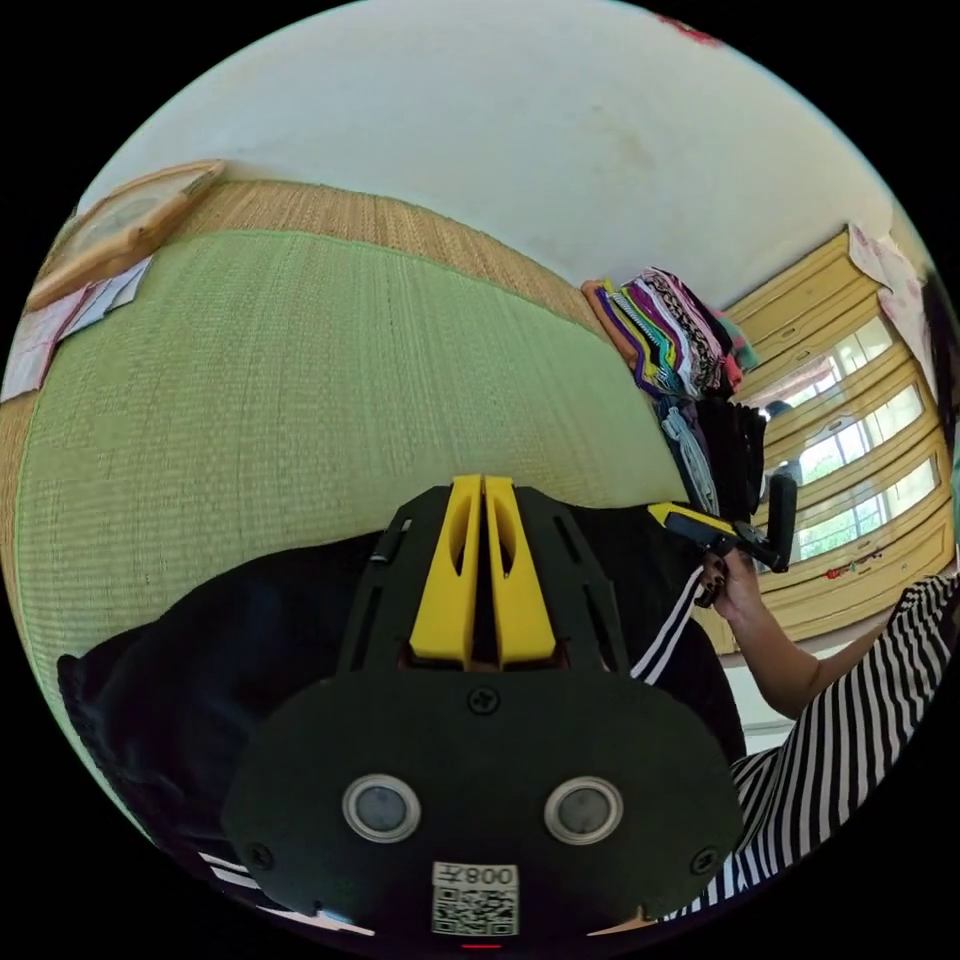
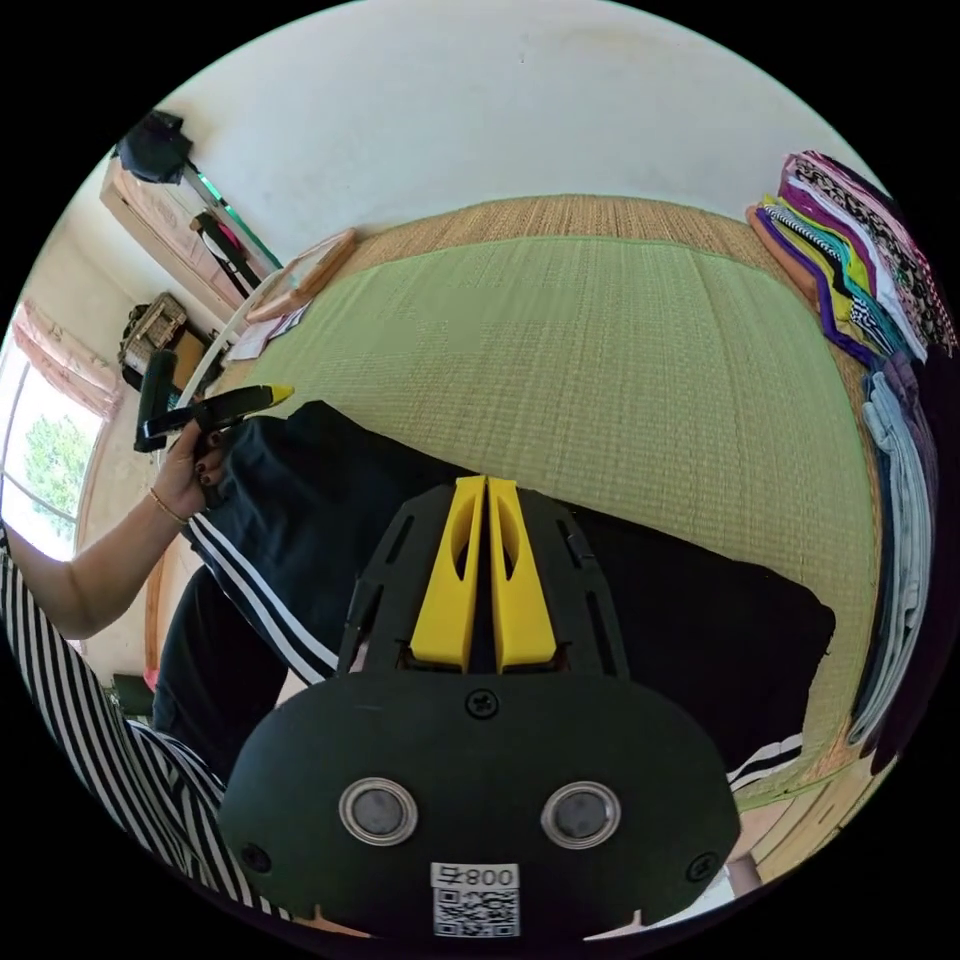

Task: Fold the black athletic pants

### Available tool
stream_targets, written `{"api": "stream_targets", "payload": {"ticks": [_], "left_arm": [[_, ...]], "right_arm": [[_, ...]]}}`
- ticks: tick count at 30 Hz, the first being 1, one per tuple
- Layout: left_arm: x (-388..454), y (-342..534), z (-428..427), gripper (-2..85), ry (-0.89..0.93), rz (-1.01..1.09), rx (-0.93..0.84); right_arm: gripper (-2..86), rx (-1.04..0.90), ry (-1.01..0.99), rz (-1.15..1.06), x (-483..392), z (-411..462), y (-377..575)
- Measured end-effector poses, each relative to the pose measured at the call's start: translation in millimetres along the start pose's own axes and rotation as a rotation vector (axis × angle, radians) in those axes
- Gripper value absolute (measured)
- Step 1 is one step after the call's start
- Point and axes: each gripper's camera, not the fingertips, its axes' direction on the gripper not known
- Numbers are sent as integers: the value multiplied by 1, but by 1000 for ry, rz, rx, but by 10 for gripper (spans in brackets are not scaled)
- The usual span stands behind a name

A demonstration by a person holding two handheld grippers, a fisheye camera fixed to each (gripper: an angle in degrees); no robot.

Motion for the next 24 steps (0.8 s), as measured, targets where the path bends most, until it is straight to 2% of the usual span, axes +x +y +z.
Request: {"api": "stream_targets", "payload": {"ticks": [2,4,9,13,16,20,24], "left_arm": [[15,-3,34,3,-33,33,-116],[19,-3,53,3,-132,34,-162],[28,-6,69,4,-119,-10,-145],[57,-9,87,12,4,63,-130],[92,-14,117,33,77,173,-180],[137,-21,165,50,32,300,-261],[154,-23,198,23,-52,306,-303]], "right_arm": [[2,-77,59,-5,6,12,4],[2,-48,57,-10,9,7,5],[3,-14,58,55,23,-19,8],[9,7,29,49,30,-41,17],[23,28,96,49,33,-61,28],[51,-10,192,71,44,-73,38],[43,-57,196,85,55,-70,40]]}}
